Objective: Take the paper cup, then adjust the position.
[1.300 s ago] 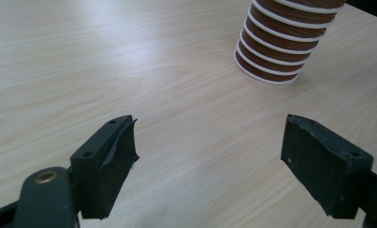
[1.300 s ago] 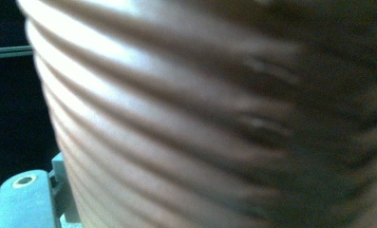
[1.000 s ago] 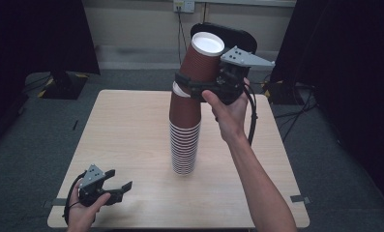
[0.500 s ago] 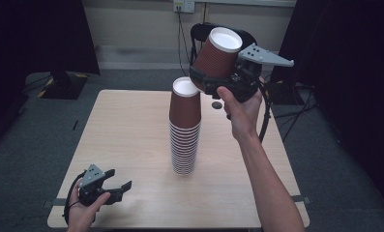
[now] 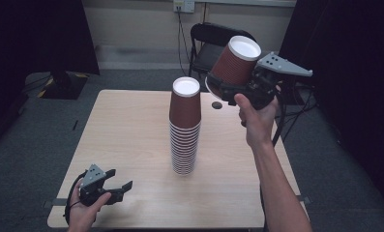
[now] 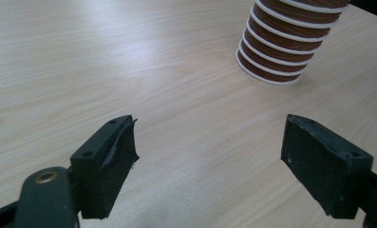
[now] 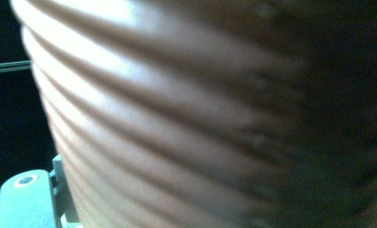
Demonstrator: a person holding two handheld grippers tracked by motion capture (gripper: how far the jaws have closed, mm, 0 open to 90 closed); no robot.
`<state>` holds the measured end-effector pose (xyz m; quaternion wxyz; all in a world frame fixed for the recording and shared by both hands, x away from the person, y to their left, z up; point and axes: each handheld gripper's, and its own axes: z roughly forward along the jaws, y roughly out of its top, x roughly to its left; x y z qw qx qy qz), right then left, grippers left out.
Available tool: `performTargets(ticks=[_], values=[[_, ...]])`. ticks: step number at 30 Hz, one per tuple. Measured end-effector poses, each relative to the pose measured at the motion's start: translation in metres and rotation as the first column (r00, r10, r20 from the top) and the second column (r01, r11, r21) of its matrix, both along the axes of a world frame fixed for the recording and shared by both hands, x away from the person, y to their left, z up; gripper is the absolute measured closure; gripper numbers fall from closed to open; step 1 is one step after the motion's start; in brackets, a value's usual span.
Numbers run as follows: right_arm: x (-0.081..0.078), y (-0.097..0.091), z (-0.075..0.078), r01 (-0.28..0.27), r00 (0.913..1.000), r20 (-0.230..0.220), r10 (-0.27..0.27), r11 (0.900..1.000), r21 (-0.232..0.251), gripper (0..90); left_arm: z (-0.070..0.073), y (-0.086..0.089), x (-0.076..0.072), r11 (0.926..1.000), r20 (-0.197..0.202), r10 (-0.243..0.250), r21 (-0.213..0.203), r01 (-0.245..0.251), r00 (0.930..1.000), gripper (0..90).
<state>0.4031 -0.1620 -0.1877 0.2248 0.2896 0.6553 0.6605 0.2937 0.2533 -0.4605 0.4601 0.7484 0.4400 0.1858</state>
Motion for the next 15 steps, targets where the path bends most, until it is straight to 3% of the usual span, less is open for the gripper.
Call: performTargets(ticks=[9,15], values=[[-0.003,-0.024,-0.013,0.043,0.9985,-0.034,-0.043,0.9991,0.005,12.2,0.000,-0.003,0.001,1.0000,0.002,-0.009,0.003,0.009,1.0000,18.7],[-0.002,-0.031,-0.032,0.045,0.9963,-0.074,-0.044,0.9990,0.001,12.2,-0.001,-0.002,0.002,0.9999,0.002,-0.016,0.006,0.016,0.9999,18.7]])
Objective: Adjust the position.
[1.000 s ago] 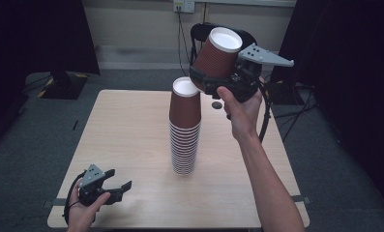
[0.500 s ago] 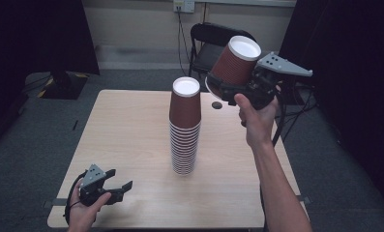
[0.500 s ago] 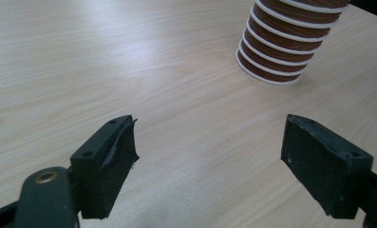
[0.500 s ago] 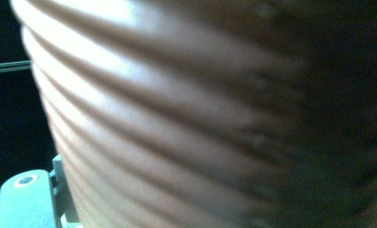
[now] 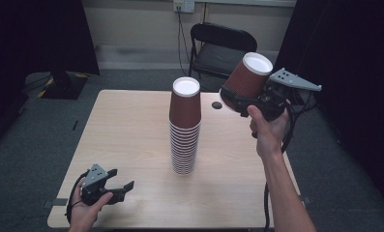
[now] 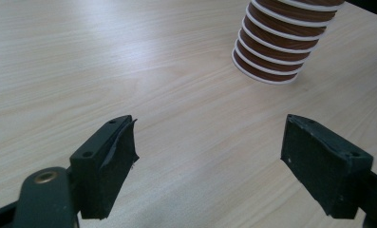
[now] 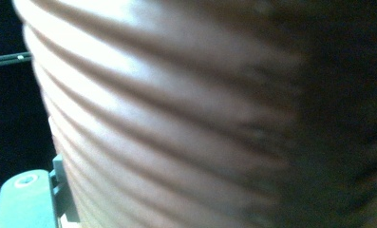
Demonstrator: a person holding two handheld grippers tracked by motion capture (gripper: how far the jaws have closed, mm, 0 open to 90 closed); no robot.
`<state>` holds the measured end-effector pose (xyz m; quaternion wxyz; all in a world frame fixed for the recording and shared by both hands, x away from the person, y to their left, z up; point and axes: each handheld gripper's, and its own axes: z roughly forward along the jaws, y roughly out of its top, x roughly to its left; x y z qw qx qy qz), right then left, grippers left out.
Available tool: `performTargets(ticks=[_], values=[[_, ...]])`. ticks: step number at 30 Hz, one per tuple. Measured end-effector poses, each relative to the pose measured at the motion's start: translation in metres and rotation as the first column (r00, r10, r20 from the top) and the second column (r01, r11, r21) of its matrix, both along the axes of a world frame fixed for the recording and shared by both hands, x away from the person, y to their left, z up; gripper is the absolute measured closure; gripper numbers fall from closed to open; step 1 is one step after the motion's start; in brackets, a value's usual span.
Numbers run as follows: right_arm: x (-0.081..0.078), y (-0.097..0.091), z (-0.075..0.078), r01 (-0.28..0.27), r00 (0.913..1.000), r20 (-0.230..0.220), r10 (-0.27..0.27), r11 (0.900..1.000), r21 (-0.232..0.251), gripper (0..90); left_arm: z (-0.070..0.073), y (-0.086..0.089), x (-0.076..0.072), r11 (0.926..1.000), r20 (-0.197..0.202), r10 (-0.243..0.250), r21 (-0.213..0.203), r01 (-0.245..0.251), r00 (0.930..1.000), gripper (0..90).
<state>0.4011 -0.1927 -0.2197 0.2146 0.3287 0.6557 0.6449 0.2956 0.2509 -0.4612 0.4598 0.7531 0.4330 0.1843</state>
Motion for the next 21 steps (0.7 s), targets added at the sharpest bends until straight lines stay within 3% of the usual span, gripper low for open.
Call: performTargets(ticks=[7,12,16,18,21], values=[[0.000,-0.001,-0.018,-0.003,0.9992,-0.040,0.003,1.0000,0.001,12.2,0.000,-0.001,-0.001,0.9999,-0.007,-0.010,-0.005,0.010,0.9999,18.5],[-0.002,-0.003,-0.030,-0.010,0.9966,-0.082,0.010,1.0000,0.000,12.3,0.001,-0.007,-0.001,0.9991,0.008,-0.042,0.005,0.042,0.9991,18.4],[-0.006,-0.005,-0.043,-0.019,0.9945,-0.103,0.020,0.9998,0.010,12.4,0.001,-0.009,-0.001,0.9991,0.015,-0.041,0.014,0.041,0.9991,18.3],[-0.010,-0.007,-0.051,-0.025,0.9920,-0.123,0.028,0.9993,0.028,12.4,0.002,-0.009,-0.001,0.9990,0.014,-0.045,0.000,0.045,0.9989,18.3],[-0.013,-0.006,-0.056,-0.033,0.9906,-0.132,0.037,0.9990,0.029,12.4,0.004,-0.010,-0.004,0.9988,0.038,-0.048,0.007,0.048,0.9981,18.2]])
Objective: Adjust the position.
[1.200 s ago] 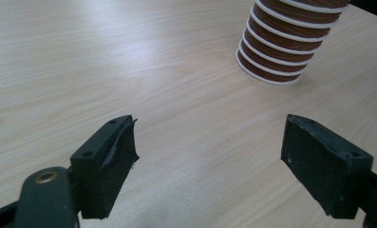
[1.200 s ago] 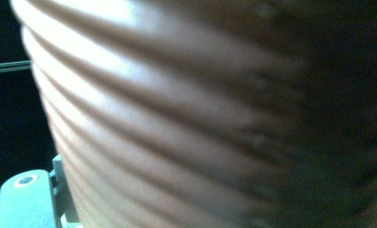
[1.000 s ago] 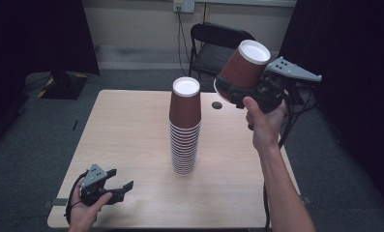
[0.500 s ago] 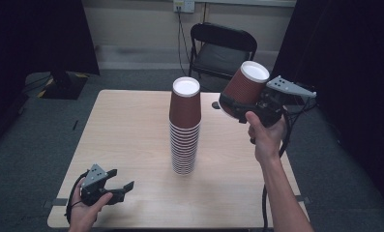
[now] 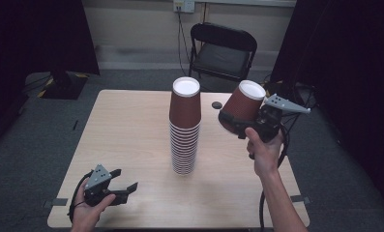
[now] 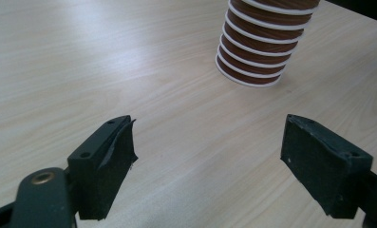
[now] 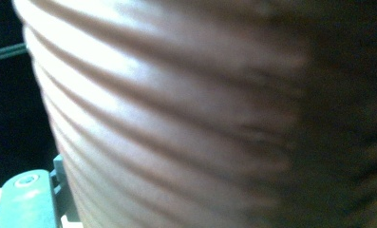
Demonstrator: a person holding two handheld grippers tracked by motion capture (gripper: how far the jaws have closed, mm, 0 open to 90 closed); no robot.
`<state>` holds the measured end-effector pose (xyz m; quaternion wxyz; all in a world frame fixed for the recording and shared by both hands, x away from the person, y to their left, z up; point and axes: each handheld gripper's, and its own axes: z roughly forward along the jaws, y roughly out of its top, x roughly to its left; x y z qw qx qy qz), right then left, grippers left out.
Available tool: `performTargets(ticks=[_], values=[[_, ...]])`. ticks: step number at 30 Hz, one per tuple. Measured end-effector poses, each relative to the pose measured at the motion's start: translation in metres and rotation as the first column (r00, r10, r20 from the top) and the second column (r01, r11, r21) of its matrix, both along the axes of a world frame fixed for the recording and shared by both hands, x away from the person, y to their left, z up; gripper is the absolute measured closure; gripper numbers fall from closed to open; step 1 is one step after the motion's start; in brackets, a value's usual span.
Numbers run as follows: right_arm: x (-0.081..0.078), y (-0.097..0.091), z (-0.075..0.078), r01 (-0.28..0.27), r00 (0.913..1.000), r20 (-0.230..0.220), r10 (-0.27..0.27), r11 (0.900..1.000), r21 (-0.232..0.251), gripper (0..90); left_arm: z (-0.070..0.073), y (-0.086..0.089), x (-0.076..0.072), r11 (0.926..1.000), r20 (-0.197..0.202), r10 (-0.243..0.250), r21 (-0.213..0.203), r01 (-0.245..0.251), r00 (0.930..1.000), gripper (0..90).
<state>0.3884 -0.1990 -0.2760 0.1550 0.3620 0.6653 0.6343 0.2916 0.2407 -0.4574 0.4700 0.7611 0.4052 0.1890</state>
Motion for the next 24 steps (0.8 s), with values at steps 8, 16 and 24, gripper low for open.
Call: performTargets(ticks=[8,16,24], values=[[-0.015,0.003,-0.028,-0.005,0.9993,-0.038,0.004,0.9996,-0.029,12.5,0.006,-0.010,-0.005,0.9985,0.045,-0.054,-0.008,0.054,0.9976,16.7],[-0.022,0.002,-0.050,-0.035,0.9960,-0.083,0.034,0.9992,-0.018,12.5,0.024,-0.032,-0.011,0.9898,0.127,-0.137,-0.022,0.141,0.9824,16.1],[-0.034,0.004,-0.066,-0.065,0.9897,-0.128,0.064,0.9979,-0.002,12.5,0.026,-0.042,0.002,0.9912,0.096,-0.121,-0.044,0.125,0.9880,17.1]])
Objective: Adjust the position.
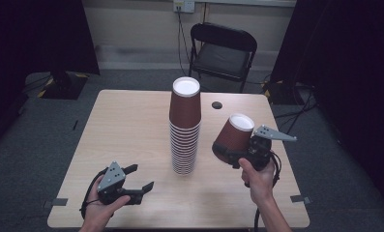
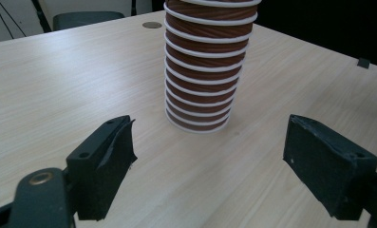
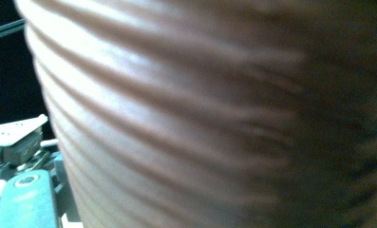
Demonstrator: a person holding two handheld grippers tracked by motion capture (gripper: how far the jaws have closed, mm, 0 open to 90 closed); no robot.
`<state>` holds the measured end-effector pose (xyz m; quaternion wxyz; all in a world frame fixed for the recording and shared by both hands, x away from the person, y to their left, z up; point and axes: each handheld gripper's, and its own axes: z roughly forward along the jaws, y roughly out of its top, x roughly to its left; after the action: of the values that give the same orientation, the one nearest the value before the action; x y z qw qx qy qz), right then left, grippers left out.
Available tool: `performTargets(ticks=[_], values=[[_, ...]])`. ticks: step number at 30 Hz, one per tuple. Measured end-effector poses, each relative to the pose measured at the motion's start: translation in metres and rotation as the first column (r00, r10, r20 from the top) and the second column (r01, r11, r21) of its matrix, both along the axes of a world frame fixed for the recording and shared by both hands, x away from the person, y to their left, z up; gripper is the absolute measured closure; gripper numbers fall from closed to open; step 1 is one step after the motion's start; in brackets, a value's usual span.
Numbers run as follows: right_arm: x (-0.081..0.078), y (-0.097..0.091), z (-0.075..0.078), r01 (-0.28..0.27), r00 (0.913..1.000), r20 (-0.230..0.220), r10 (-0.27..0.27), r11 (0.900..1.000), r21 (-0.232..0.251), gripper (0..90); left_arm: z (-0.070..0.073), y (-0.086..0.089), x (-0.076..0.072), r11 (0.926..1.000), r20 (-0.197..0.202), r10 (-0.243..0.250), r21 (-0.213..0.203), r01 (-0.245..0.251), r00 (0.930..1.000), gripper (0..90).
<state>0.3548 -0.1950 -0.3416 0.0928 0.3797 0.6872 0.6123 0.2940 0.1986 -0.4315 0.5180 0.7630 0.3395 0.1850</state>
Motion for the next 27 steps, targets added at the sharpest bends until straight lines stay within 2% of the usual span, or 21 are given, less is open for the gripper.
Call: performTargets(ticks=[3,4,6,9,12,13,15,21,24,26,27], values=[[-0.002,0.001,-0.006,-0.004,0.9996,-0.029,0.004,0.9998,0.017,12.5,0.005,-0.006,0.007,0.9997,0.004,-0.013,-0.020,0.013,0.9999,17.6],[-0.002,0.001,-0.009,-0.004,0.9993,-0.037,0.005,0.9997,0.025,12.5,0.007,-0.008,0.008,0.9997,0.003,-0.019,-0.015,0.019,0.9998,18.0],[-0.004,0.001,-0.012,-0.006,0.9989,-0.045,0.008,0.9994,0.035,12.5,0.013,-0.015,0.011,0.9990,0.015,-0.033,-0.031,0.034,0.9993,18.1],[-0.006,0.002,-0.016,-0.011,0.9982,-0.058,0.014,0.9990,0.043,12.5,0.020,-0.026,0.013,0.9971,0.034,-0.069,-0.029,0.070,0.9970,18.0],[-0.008,0.003,-0.019,-0.016,0.9973,-0.071,0.020,0.9982,0.057,12.5,0.024,-0.039,0.016,0.9928,0.027,-0.112,-0.039,0.113,0.9933,16.2],[-0.009,0.004,-0.020,-0.019,0.9968,-0.076,0.024,0.9979,0.062,12.6,0.026,-0.044,0.016,0.9929,0.029,-0.114,-0.034,0.115,0.9931,15.8],[-0.011,0.006,-0.023,-0.024,0.9962,-0.082,0.029,0.9978,0.062,12.6,0.027,-0.052,0.017,0.9903,0.021,-0.127,-0.053,0.128,0.9916,17.4],[-0.015,0.013,-0.026,-0.052,0.9907,-0.119,0.065,0.9929,0.107,12.6,0.030,-0.075,0.016,0.9835,0.095,-0.168,-0.051,0.173,0.9812,20.7],[-0.017,0.017,-0.026,-0.066,0.9884,-0.127,0.084,0.9883,0.137,12.6,0.031,-0.083,0.016,0.9756,0.111,-0.186,-0.097,0.197,0.9762,26.3],[-0.019,0.019,-0.025,-0.077,0.9871,-0.128,0.096,0.9865,0.144,12.6,0.030,-0.088,0.017,0.9712,0.122,-0.201,-0.105,0.214,0.9721,28.4],[-0.019,0.021,-0.025,-0.080,0.9867,-0.129,0.099,0.9861,0.146,12.6,0.030,-0.091,0.017,0.9659,0.141,-0.211,-0.122,0.228,0.9673,29.6]])
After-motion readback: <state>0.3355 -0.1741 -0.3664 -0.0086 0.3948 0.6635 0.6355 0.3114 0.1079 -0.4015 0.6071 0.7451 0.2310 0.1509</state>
